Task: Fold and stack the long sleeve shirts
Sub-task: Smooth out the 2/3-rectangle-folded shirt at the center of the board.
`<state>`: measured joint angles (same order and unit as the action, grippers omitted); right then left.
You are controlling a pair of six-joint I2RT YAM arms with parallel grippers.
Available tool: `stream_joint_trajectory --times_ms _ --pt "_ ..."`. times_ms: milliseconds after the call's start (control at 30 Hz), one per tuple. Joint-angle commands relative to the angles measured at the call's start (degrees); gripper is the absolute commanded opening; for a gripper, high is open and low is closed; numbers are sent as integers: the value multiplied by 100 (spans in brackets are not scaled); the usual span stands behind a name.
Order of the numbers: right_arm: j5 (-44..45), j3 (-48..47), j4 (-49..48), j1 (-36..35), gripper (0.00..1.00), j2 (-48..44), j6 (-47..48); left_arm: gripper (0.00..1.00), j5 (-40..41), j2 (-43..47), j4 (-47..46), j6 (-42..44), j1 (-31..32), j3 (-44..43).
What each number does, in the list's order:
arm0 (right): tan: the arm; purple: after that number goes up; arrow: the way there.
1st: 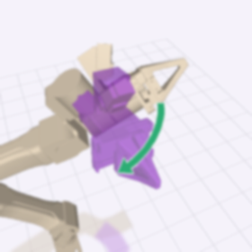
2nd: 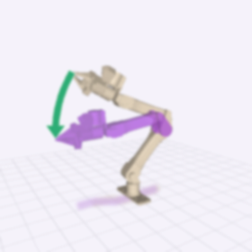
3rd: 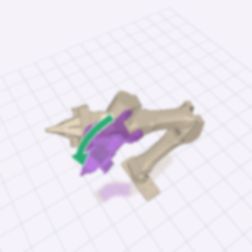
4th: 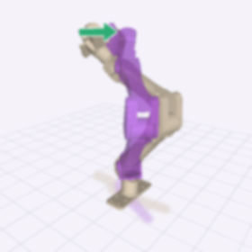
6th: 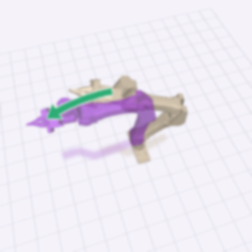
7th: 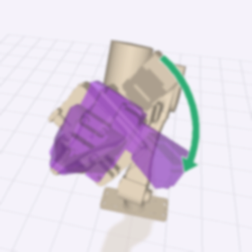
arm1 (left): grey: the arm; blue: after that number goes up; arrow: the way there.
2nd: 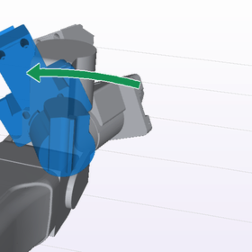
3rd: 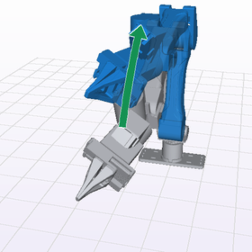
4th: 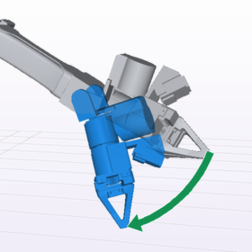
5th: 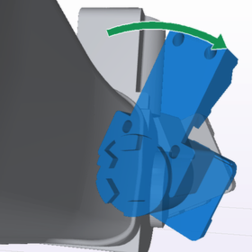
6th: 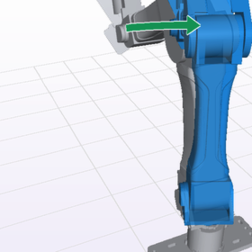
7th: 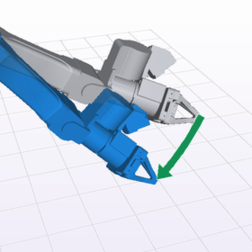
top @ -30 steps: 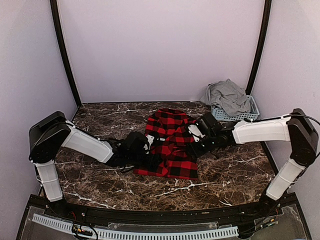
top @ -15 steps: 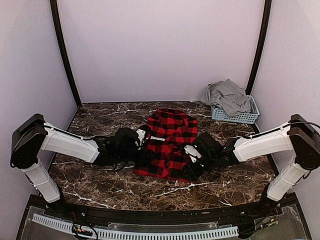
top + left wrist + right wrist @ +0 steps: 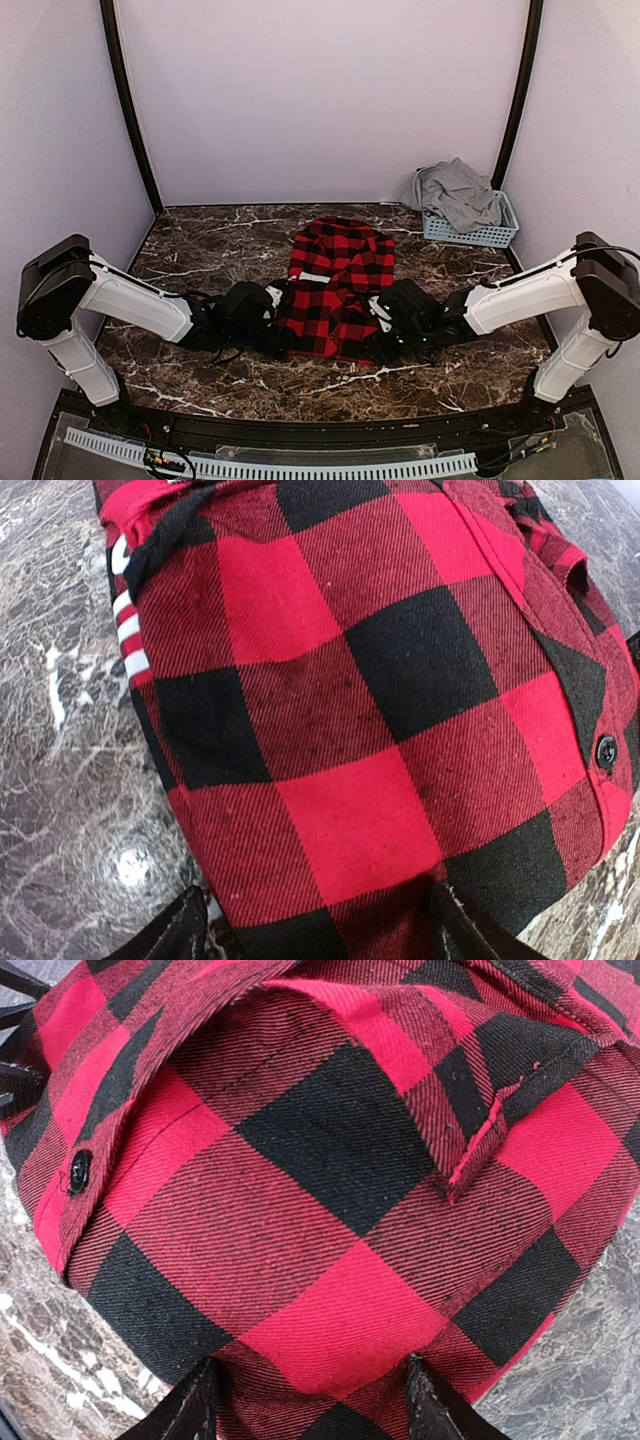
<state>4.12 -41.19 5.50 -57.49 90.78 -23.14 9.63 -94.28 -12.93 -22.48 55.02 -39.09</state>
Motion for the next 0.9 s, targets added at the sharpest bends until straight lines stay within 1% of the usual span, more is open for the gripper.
stream_joint_trajectory --times_ms 0,167,367,500,667,733,833,867 --pt "255 208 459 -329 60 302 -236 74 402 -27 455 -113 226 110" --pt "321 233 697 -664 60 186 -491 74 757 47 982 -372 565 144" --pt "381 183 1280 -1115 61 -161 -759 73 701 428 1537 -838 905 358" --pt "553 114 1751 -1383 63 -567 -863 73 652 884 1885 -999 1033 428" --pt "705 -106 2171 -1837 68 -1134 -698 74 619 1787 2168 -884 1037 340" --pt "893 -247 2315 -1962 69 -1165 -625 77 562 2106 2139 -709 1041 273" --pt "1116 -422 2385 -1998 71 -996 -379 89 486 2388 1946 -554 1030 241" --pt "1161 -500 2412 -1998 71 -869 -272 91 463 2456 1931 -503 1020 221"
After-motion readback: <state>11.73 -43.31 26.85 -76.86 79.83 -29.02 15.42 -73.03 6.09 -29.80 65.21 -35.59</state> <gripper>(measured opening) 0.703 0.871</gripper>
